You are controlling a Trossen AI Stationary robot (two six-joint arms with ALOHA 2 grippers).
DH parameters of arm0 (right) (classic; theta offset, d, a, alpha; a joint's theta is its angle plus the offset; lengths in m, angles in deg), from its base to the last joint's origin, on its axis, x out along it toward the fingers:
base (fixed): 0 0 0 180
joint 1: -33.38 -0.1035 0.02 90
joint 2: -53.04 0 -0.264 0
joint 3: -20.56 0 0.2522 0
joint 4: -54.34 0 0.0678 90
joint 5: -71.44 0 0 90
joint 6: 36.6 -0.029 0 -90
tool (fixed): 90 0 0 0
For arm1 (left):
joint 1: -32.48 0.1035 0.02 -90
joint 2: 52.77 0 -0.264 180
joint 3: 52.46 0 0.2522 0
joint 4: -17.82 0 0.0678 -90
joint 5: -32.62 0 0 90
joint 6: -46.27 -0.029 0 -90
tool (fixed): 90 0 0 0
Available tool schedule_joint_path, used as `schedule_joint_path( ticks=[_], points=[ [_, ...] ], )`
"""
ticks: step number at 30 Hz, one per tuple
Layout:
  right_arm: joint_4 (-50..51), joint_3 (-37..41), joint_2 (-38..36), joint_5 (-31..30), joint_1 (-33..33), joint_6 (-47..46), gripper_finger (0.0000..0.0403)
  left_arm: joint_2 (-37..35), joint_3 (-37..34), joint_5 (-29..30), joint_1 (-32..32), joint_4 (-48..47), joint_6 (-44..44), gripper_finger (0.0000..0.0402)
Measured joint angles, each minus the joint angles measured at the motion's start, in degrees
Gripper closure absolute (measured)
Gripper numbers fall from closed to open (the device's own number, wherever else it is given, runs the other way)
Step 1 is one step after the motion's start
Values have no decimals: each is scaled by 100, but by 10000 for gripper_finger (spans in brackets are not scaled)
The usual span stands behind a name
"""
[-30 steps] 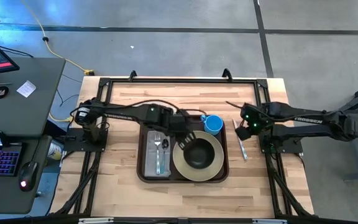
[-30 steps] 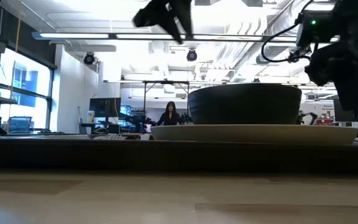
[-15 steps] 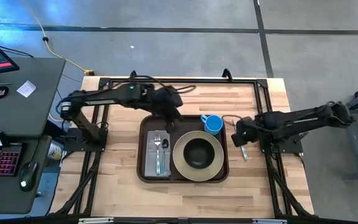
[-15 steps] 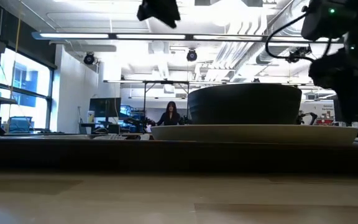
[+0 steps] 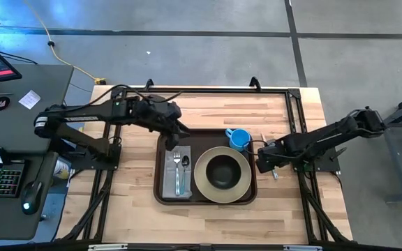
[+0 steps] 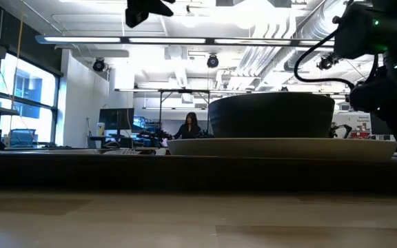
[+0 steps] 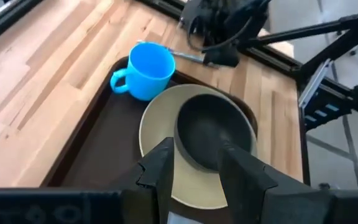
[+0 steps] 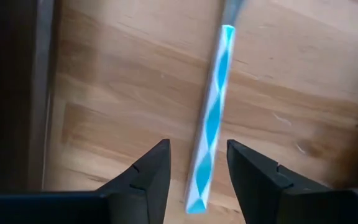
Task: Set up tray
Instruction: Put the blue patterned knife on the gray napkin to the left of the blue patterned fork
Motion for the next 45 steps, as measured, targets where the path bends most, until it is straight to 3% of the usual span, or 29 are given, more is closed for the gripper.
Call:
schedule_joint_path(
  ticks=[7,22,26,32,36,40,45],
  points=[
    [-1018,569,185,220,7,-186,269,-282,0,-6,4,203,-25,245],
    [-720,637,86,85,4,-242,274,-429,0,-4,4,185,491,245],
    [-626,658,86,25,4,-277,302,-429,0,-4,4,206,608,245],
    [-628,757,75,31,5,-319,376,-429,0,2,4,371,608,245],
    [-617,773,29,15,4,-322,382,-429,0,66,3,380,610,245],
    [-312,791,-243,-56,-12,-520,378,-429,0,107,4,380,712,245],
    [79,627,-948,-624,-109,-950,382,-427,0,108,4,376,778,245]
  ],
)
